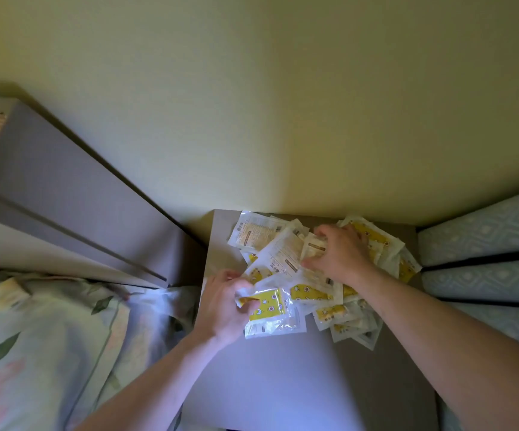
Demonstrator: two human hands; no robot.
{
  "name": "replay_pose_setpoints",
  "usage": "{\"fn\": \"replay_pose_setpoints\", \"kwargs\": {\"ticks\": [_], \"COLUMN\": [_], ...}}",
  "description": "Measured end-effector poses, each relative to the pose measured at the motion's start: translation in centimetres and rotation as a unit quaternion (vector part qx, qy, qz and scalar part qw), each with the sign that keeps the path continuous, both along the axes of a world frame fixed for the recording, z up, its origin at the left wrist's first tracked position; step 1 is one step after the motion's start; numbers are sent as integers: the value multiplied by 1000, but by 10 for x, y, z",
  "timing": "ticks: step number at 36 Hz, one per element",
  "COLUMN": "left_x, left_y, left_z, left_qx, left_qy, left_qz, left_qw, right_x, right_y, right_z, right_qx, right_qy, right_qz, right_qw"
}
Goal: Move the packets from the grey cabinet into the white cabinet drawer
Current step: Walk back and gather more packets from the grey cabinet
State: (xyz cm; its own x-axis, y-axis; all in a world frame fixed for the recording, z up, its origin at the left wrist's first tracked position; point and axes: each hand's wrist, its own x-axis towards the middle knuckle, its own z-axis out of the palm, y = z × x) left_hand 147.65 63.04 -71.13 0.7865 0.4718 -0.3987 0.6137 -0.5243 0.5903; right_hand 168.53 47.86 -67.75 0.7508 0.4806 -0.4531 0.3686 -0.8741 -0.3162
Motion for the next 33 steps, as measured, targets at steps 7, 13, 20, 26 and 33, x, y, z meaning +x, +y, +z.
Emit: {"fn": "replay_pose_setpoints", "kwargs": {"ticks": [7,13,20,26,33], "left_x": [-2,-5,13,10,-21], "left_y": [-4,-12,-38,-43,-36], "left_z": [2,-7,-8,-9,-2], "left_qx": [-81,-139,-181,-169,-152], "left_qy": [-60,-61,-53,-45,-87], "left_qz": [103,151,199,241,217], "left_qw": [990,977,962,955,960], "right_x": [-6,-2,-12,-9,-2], "right_y": [-10,12,27,14,-26], "right_z": [5,1,-9,5,22], "right_qx": [84,144,76,125,173], "right_qy": [43,106,97,10,30], "right_qz": [-46,-95,-93,-115,-141], "right_qw": [994,979,988,985,974]}}
